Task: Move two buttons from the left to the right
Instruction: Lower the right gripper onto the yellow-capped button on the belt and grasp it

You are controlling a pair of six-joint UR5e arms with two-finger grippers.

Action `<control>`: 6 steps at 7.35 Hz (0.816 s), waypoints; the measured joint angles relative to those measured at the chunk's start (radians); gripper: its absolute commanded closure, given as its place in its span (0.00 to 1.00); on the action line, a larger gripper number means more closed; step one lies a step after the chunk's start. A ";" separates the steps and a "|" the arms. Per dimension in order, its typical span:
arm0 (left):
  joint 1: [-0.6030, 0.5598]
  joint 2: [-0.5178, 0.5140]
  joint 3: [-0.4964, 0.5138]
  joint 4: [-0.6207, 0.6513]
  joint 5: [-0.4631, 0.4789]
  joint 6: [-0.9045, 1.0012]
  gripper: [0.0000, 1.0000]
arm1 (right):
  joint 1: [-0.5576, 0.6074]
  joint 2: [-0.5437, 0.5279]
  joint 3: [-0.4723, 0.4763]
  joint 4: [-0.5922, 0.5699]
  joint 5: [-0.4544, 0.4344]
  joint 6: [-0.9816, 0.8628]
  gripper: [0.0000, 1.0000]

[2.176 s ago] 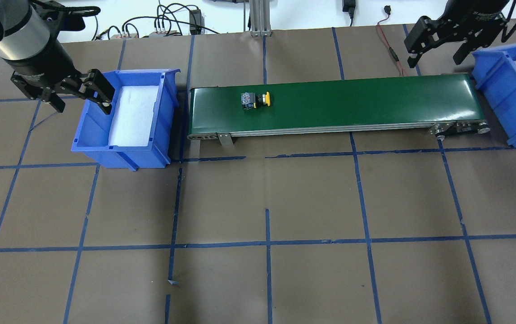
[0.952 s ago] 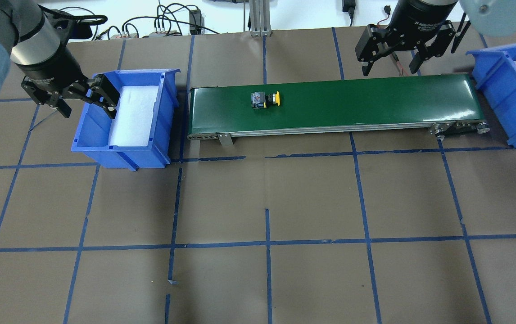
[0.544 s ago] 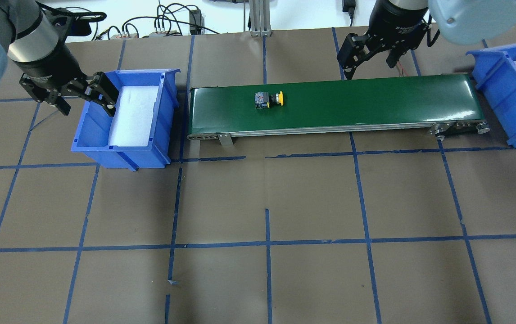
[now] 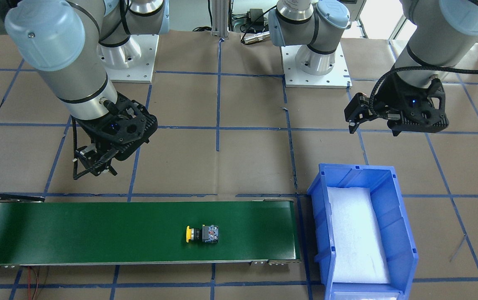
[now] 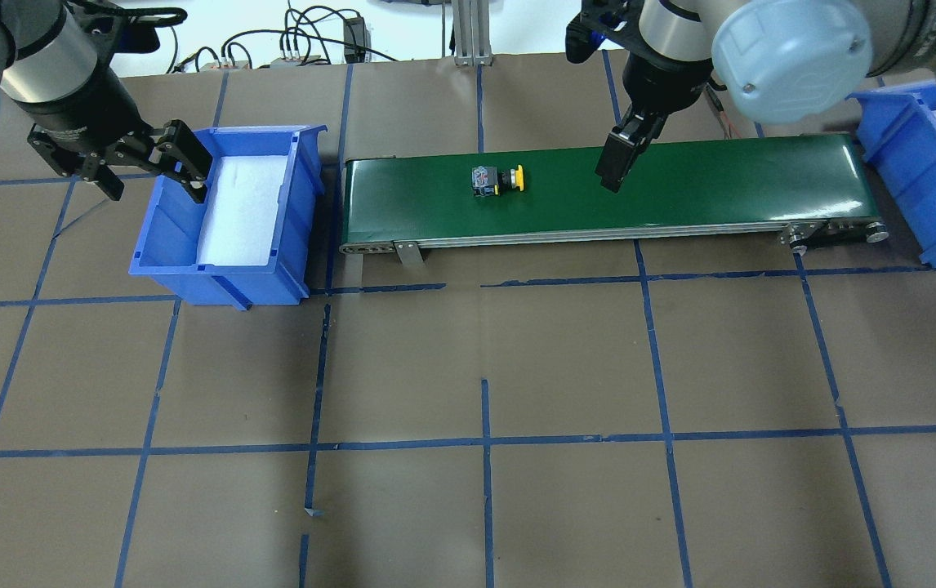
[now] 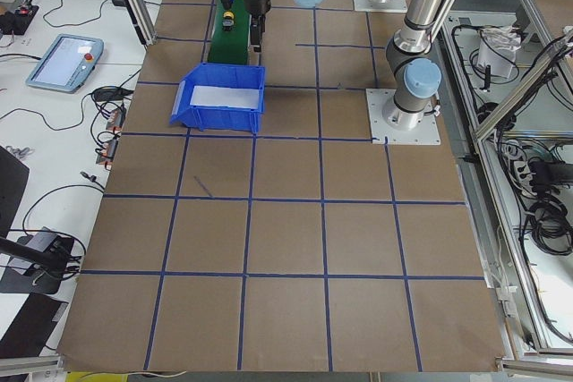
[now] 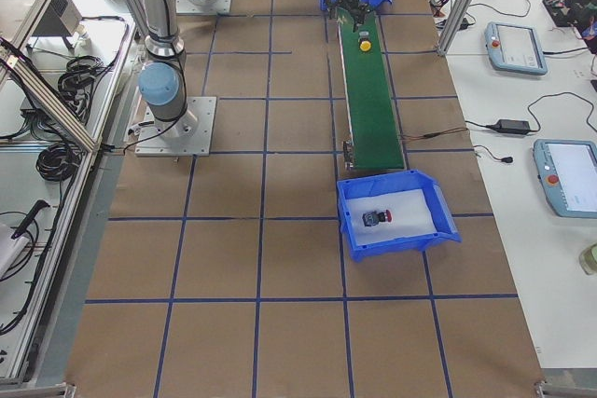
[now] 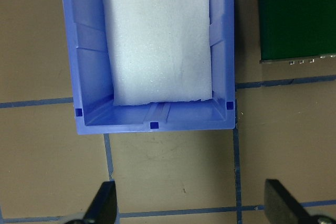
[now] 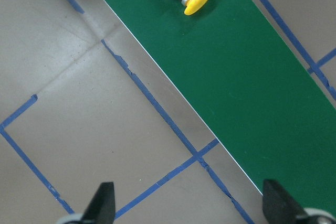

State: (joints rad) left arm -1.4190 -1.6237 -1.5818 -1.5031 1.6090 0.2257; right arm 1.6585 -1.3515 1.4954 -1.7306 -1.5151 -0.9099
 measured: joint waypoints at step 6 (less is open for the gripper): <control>0.000 0.002 -0.008 0.000 0.001 0.000 0.00 | 0.046 0.207 -0.051 -0.140 0.036 -0.334 0.00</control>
State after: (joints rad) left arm -1.4189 -1.6217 -1.5903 -1.5033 1.6101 0.2255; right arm 1.7048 -1.1445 1.4445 -1.8702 -1.4792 -1.2439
